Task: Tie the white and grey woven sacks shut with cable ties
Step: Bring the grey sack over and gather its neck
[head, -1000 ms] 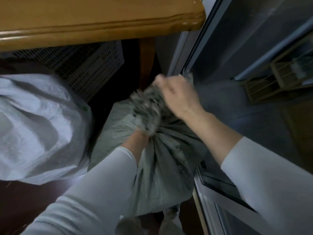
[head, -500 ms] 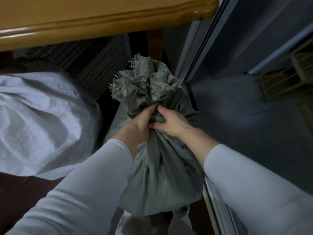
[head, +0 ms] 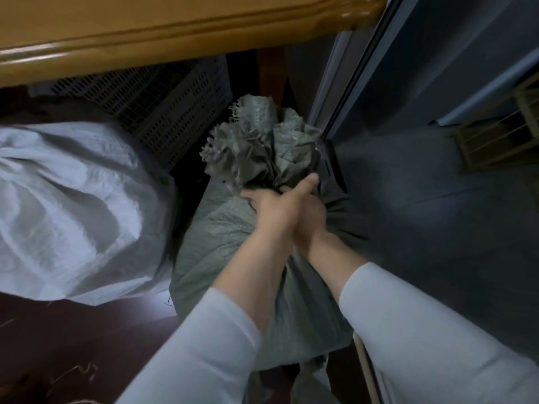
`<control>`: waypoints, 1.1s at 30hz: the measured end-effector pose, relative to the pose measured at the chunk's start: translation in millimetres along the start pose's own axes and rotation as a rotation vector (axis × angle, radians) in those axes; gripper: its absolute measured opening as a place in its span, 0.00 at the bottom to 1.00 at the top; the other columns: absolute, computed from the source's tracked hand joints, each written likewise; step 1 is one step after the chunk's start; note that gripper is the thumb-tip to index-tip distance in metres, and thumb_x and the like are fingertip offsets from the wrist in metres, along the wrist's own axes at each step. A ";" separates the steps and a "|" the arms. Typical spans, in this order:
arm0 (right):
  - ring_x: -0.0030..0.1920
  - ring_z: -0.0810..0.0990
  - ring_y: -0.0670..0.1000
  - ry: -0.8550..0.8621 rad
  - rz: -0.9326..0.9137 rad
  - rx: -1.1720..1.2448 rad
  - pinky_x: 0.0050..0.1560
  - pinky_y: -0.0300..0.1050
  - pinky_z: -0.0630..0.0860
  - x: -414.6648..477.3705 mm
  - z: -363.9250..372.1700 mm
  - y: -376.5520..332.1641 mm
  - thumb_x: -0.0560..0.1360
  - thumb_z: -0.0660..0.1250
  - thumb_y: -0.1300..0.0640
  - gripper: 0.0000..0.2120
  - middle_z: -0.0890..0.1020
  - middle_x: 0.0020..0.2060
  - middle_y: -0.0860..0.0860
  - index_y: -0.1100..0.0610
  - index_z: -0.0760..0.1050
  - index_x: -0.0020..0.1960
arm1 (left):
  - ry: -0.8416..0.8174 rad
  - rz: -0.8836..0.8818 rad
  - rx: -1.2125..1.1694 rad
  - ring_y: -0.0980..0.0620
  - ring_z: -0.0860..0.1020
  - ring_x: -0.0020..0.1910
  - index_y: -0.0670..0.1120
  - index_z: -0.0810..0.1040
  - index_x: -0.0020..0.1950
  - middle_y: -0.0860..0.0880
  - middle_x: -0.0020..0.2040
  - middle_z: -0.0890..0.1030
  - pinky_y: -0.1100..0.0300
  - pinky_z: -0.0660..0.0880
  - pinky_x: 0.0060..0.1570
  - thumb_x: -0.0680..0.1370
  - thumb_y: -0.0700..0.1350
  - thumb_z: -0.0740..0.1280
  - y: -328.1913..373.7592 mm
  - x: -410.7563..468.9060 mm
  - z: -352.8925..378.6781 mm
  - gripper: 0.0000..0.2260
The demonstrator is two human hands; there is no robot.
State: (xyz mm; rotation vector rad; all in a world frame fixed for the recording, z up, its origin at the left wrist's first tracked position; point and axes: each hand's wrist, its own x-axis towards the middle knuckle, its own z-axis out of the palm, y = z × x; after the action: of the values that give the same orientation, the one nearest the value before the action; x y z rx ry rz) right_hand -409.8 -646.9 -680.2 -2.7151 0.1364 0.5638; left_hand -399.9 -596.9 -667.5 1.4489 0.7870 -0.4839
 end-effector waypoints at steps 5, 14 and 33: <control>0.48 0.82 0.58 0.271 -0.089 -0.103 0.54 0.48 0.71 -12.6 15.3 2.2 0.73 0.65 0.58 0.08 0.84 0.46 0.58 0.58 0.78 0.50 | -0.182 -0.129 0.262 0.43 0.78 0.54 0.40 0.73 0.61 0.44 0.56 0.79 0.46 0.76 0.57 0.60 0.53 0.80 39.0 16.9 9.8 0.35; 0.50 0.80 0.51 0.139 0.048 0.771 0.54 0.44 0.76 -17.2 -6.0 38.1 0.69 0.71 0.62 0.14 0.83 0.49 0.54 0.58 0.79 0.55 | -0.214 -0.074 0.084 0.46 0.80 0.53 0.39 0.76 0.62 0.45 0.56 0.81 0.52 0.77 0.56 0.73 0.48 0.70 18.6 44.3 -13.4 0.20; 0.55 0.78 0.53 -0.011 0.231 0.737 0.58 0.52 0.76 37.8 -42.9 -37.1 0.64 0.78 0.58 0.27 0.79 0.55 0.51 0.59 0.73 0.60 | -0.339 -0.266 -0.231 0.48 0.71 0.34 0.42 0.73 0.40 0.44 0.37 0.74 0.61 0.64 0.29 0.69 0.42 0.55 33.8 6.1 -80.3 0.08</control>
State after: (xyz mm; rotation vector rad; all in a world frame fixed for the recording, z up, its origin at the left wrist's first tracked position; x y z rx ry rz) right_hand -353.3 -629.0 -646.5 -1.9884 0.5434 0.4688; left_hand -385.9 -513.8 -644.2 1.0178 0.7366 -0.7917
